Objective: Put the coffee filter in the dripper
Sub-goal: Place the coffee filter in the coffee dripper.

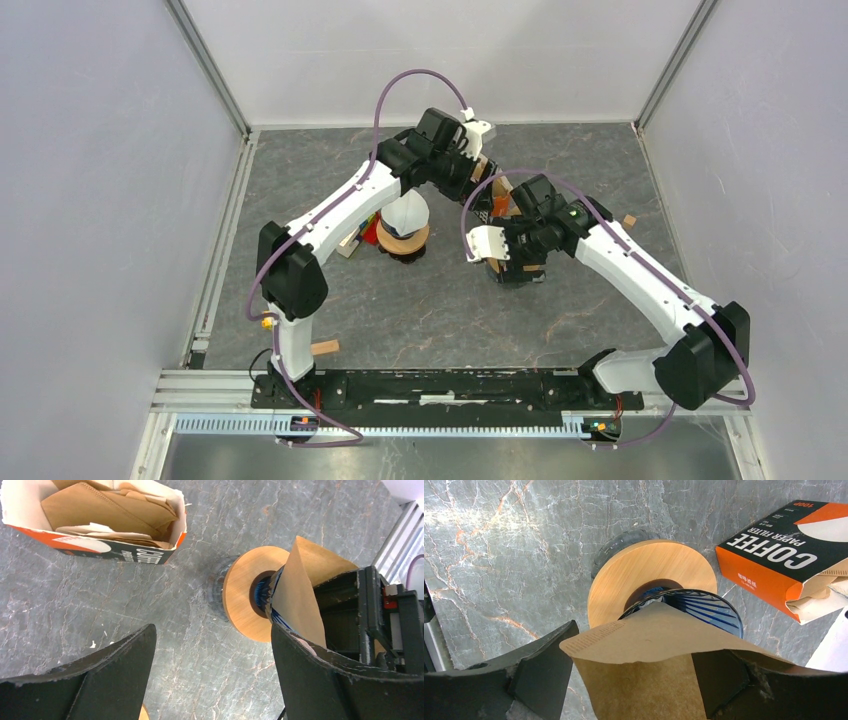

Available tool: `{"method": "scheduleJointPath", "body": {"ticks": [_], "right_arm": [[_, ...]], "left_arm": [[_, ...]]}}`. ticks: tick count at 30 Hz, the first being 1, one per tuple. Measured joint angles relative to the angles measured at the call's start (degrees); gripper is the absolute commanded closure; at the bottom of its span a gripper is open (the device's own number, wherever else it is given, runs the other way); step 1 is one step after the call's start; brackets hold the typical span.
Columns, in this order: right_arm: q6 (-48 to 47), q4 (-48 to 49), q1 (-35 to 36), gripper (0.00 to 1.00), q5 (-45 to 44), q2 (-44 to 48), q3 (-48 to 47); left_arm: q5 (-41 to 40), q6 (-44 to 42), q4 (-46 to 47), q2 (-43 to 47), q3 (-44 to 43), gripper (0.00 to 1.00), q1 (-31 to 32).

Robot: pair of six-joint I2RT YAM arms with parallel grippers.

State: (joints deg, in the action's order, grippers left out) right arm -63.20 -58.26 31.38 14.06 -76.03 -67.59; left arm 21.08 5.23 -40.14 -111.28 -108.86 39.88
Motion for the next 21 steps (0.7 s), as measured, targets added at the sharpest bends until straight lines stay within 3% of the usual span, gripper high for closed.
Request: {"method": "scheduleJointPath", "body": {"ticks": [21], "right_arm": [[0.1, 0.4, 0.0, 0.14, -0.8, 1.1, 1.5]], "left_arm": [[9.2, 7.4, 4.2, -1.1, -0.7, 0.12, 1.7]]}}
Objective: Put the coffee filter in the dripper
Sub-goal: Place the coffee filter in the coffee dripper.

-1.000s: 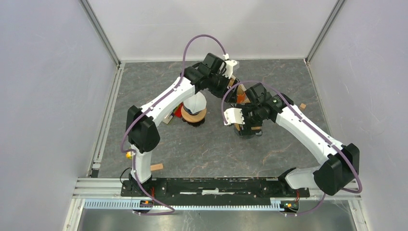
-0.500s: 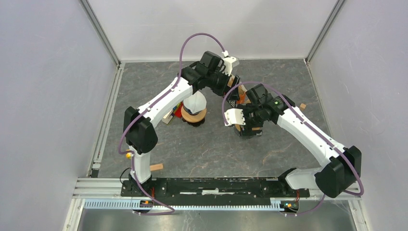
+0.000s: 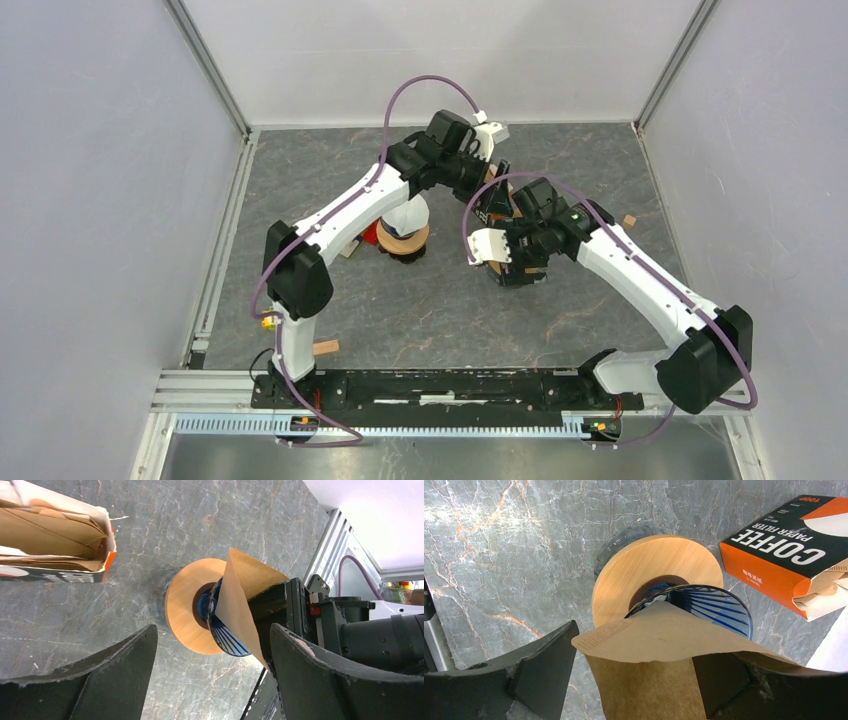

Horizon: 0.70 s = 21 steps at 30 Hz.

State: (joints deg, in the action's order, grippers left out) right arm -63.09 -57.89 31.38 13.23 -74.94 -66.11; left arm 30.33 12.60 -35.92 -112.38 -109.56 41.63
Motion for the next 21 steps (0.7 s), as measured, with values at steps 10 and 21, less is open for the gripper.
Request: {"method": "scheduleJointPath", "body": {"ticks": [10, 21], "right_arm": [[0.0, -0.7, 0.0, 0.13, -0.4, 1.1, 0.0], [0.2, -0.5, 0.0, 0.14, -1.6, 2.9, 0.0]], "left_arm": [[-2.6, 0.0, -0.5, -2.5, -0.7, 0.15, 1.5], [-5.5, -0.7, -1.7, -2.6, -1.0, 0.16, 2.1]]}}
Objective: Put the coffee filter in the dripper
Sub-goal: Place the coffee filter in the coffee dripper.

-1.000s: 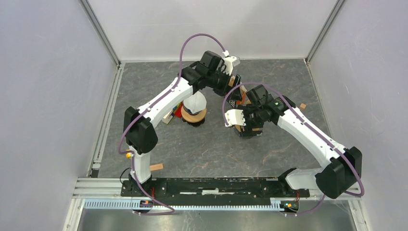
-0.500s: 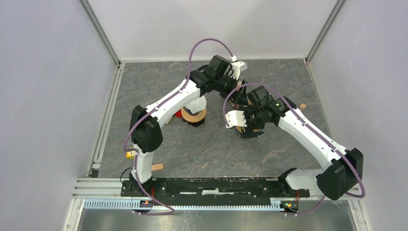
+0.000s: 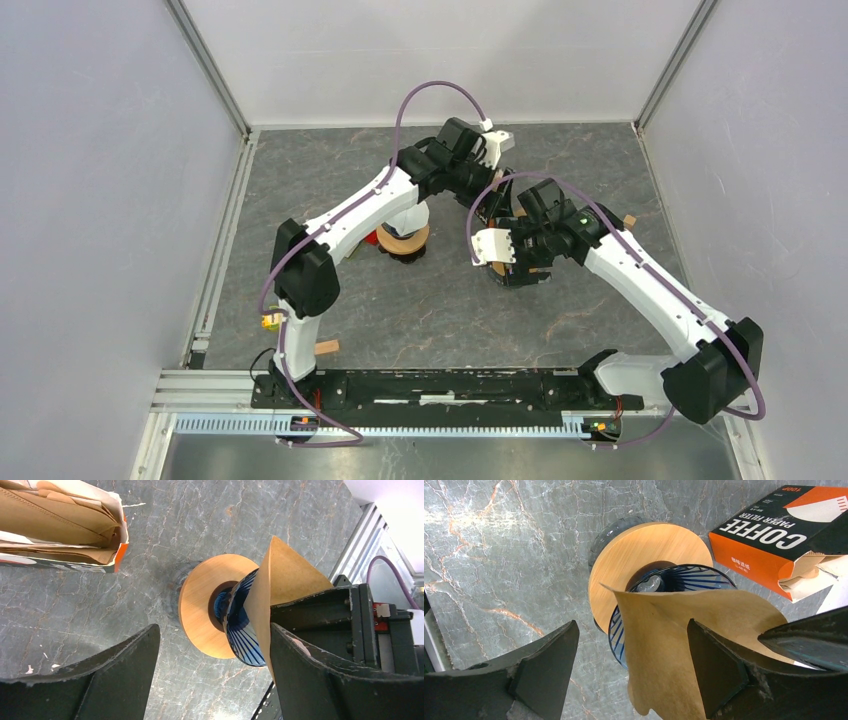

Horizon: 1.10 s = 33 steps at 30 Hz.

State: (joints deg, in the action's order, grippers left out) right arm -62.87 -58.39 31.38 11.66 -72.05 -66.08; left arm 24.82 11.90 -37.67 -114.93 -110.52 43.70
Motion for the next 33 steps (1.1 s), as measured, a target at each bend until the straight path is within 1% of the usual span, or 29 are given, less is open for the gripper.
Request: {"method": "scheduleJointPath", "body": {"ticks": [10, 14, 20, 26, 33], "right_arm": [[0.1, 0.6, 0.0, 0.15, -0.2, 1.4, 0.9], [0.1, 1.1, 0.0, 0.16, -0.2, 1.7, 2.6], [0.0, 2.3, -0.3, 0.16, -0.2, 1.8, 5.7], [0.0, 4.0, -0.4, 0.16, -0.2, 1.8, 8.3], [0.0, 5.7, -0.4, 0.16, -0.2, 1.8, 10.1]], "left_arm": [[-2.6, -2.4, -1.6, -1.0, -0.2, 0.14, 1.8], [-4.6, -3.8, -1.9, -1.4, -0.6, 0.14, 2.3], [-5.9, -4.9, -3.2, -4.6, -3.3, 0.14, 2.7], [-8.0, -6.2, -4.2, -6.4, -3.8, 0.14, 2.9], [-8.3, -6.8, -4.3, -7.3, -4.0, 0.14, 3.1]]}}
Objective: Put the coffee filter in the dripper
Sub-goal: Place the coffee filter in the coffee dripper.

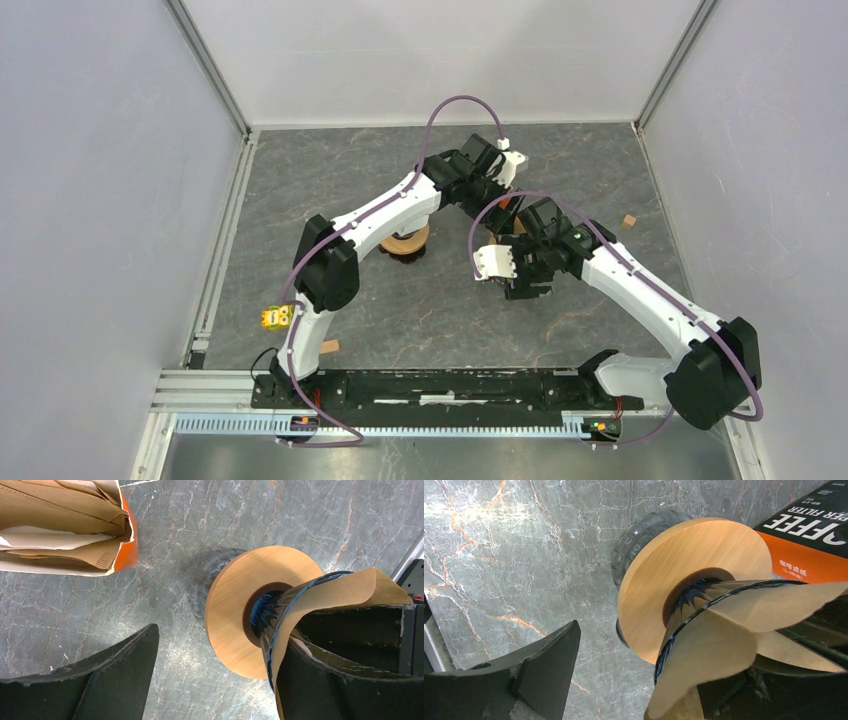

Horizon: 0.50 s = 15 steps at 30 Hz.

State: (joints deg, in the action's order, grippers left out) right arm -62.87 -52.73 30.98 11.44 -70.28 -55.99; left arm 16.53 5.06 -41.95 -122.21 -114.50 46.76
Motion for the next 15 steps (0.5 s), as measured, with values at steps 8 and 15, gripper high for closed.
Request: {"method": "scheduleJointPath", "body": {"ticks": [8, 15], "right_arm": [[-0.1, 2.1, -0.2, 0.16, 0.0, 0.1, 2.0], [-0.4, 3.0, -0.2, 0.16, 0.1, 0.5, 2.8]], "left_arm": [[-0.1, -0.2, 0.0, -0.2, 0.0, 0.14, 0.2], [-0.6, -1.2, 0.0, -0.2, 0.2, 0.13, 0.2]]}}
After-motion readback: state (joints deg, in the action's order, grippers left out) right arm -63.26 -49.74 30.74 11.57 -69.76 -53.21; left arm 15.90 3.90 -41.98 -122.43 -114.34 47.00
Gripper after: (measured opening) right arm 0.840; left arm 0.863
